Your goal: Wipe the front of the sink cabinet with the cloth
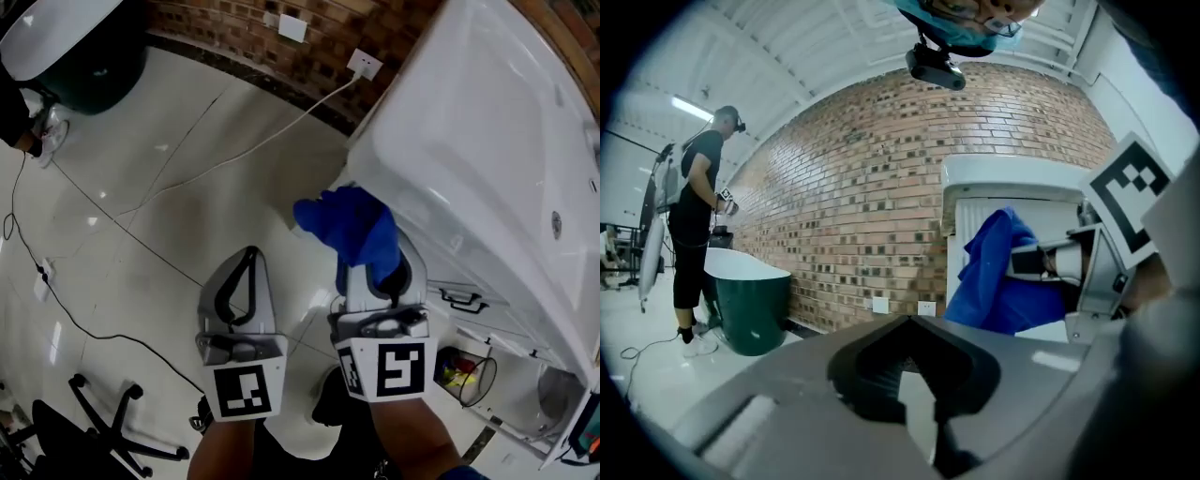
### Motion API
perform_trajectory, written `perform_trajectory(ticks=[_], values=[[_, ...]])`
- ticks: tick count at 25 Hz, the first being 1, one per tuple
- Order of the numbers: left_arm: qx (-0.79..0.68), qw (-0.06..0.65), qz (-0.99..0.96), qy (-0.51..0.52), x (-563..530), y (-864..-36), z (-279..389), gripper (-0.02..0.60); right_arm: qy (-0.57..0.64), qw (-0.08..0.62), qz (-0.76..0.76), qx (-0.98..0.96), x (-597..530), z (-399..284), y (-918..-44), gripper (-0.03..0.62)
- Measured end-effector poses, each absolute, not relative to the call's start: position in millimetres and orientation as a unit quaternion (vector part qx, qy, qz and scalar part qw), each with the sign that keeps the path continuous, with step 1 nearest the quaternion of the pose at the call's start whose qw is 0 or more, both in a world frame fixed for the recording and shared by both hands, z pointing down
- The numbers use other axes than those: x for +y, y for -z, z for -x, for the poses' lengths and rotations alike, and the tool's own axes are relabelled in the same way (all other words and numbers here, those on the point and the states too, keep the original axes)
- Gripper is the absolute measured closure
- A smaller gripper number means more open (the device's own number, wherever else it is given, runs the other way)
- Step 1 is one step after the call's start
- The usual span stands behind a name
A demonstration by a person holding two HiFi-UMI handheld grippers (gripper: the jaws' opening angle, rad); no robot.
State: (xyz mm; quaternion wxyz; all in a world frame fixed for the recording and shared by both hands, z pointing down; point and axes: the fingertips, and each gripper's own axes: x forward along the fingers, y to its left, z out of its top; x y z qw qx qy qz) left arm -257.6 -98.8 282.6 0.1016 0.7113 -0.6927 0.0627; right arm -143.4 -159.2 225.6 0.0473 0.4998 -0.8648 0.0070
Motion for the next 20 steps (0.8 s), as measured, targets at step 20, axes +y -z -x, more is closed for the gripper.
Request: perform_trajectory(ticks=[20], values=[[-0.458,-0.017,-0.888,-0.040,-106.7,-274.7,43.2,0.575,0.076,-0.005,-0.604,-0.794,-104.7,-50.4,-204.9,0.519]])
